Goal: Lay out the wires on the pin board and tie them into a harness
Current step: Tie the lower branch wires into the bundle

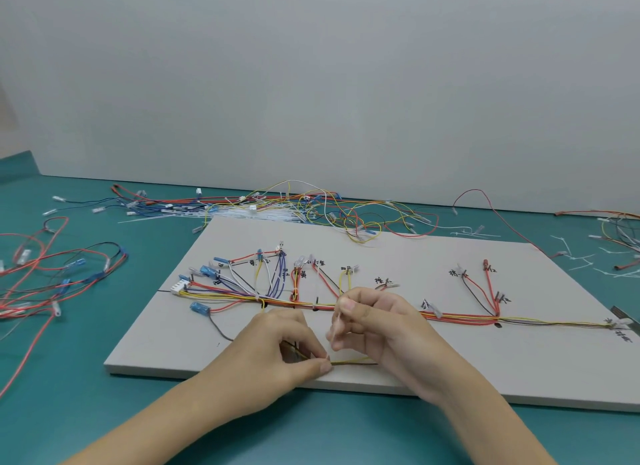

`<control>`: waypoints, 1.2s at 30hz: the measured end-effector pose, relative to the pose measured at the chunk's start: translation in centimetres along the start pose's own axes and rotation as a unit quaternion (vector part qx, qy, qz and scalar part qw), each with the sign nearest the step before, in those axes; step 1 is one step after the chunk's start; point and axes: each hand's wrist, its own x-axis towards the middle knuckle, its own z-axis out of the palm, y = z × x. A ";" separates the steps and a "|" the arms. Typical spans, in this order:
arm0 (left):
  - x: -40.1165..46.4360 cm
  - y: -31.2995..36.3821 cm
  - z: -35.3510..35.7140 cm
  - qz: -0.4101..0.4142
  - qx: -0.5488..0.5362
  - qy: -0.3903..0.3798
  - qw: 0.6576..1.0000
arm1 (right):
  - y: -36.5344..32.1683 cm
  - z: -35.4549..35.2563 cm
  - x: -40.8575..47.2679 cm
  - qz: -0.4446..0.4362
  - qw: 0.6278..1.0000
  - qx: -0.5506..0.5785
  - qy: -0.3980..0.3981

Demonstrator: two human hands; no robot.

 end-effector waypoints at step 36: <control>18.0 -12.8 -10.8 -0.279 0.338 0.015 0.899 | 0.3 -1.6 0.5 0.016 0.976 -0.049 0.210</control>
